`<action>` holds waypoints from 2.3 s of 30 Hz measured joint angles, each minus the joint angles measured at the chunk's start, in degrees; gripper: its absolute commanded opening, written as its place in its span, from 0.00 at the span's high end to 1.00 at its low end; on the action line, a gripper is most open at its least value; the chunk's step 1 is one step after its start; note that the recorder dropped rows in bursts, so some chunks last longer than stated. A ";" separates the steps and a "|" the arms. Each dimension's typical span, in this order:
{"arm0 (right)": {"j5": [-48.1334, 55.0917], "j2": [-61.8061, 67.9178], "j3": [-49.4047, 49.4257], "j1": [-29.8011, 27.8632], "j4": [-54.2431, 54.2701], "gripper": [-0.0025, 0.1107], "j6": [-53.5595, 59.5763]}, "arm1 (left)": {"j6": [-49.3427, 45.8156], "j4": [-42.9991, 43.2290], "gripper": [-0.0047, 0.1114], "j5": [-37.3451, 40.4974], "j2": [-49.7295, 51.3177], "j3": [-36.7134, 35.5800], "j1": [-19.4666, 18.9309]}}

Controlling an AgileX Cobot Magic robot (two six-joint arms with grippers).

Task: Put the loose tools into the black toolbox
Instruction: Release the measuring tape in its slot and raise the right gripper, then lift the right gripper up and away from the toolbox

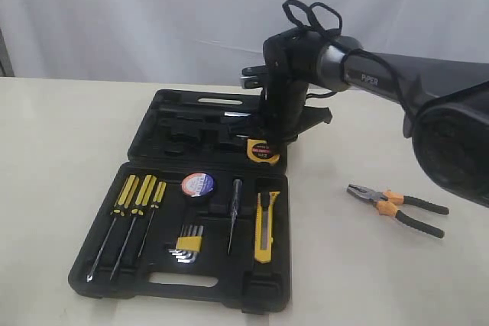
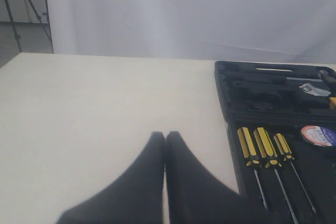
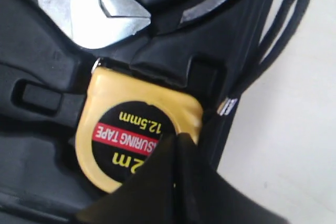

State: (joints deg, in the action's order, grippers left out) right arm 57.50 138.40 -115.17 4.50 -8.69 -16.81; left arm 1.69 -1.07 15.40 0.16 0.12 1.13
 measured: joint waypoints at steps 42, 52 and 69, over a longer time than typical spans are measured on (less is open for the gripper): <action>-3.50 -7.32 1.39 -4.41 5.25 0.98 9.49 | 0.00 0.00 0.96 0.00 0.00 0.00 0.00; -6.73 -0.80 1.09 -4.31 7.70 0.98 9.52 | 0.00 0.00 0.96 0.00 0.00 0.00 0.00; -5.69 -8.03 1.36 -4.31 8.69 0.98 9.95 | 0.00 0.00 0.96 0.00 0.00 0.00 0.00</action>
State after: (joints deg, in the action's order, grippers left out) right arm 51.80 130.36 -113.81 0.19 0.00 -6.86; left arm 1.69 -1.07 15.40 0.16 0.12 1.13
